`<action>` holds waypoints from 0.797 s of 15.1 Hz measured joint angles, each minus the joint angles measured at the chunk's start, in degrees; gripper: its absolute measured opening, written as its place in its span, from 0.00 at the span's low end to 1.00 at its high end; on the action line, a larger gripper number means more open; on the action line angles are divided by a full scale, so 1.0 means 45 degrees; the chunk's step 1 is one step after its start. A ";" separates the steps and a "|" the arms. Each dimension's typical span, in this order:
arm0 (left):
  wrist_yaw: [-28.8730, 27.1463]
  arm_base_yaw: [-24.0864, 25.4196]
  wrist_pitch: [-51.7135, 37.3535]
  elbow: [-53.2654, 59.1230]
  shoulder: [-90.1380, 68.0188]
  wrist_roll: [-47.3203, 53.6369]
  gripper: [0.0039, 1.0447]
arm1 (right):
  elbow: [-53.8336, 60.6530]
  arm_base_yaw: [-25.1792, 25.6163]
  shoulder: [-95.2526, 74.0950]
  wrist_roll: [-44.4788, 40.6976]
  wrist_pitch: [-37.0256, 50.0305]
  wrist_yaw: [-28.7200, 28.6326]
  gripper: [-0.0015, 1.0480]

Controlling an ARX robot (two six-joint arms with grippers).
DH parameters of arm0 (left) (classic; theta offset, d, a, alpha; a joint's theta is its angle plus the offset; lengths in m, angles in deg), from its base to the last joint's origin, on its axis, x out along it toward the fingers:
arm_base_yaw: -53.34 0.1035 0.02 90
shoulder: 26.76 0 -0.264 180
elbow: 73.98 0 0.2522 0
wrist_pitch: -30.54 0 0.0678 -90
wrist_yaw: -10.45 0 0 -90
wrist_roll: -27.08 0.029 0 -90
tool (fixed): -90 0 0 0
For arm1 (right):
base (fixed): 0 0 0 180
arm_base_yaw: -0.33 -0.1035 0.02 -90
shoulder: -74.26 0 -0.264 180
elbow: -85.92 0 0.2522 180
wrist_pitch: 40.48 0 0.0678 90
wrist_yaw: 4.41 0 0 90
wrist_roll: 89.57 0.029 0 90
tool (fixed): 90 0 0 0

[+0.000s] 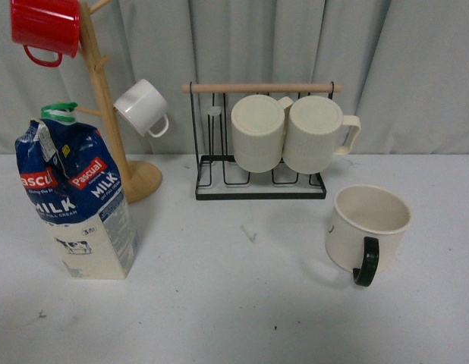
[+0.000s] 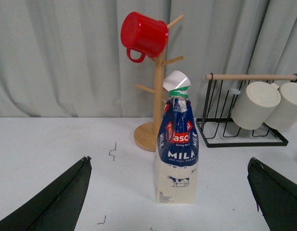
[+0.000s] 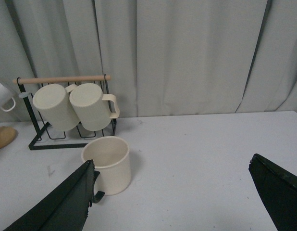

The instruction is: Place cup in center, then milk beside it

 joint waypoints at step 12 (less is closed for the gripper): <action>0.0000 0.0000 0.0000 0.0000 0.0000 0.0005 0.94 | 0.0000 0.0000 0.0000 0.0000 0.0000 0.0000 0.94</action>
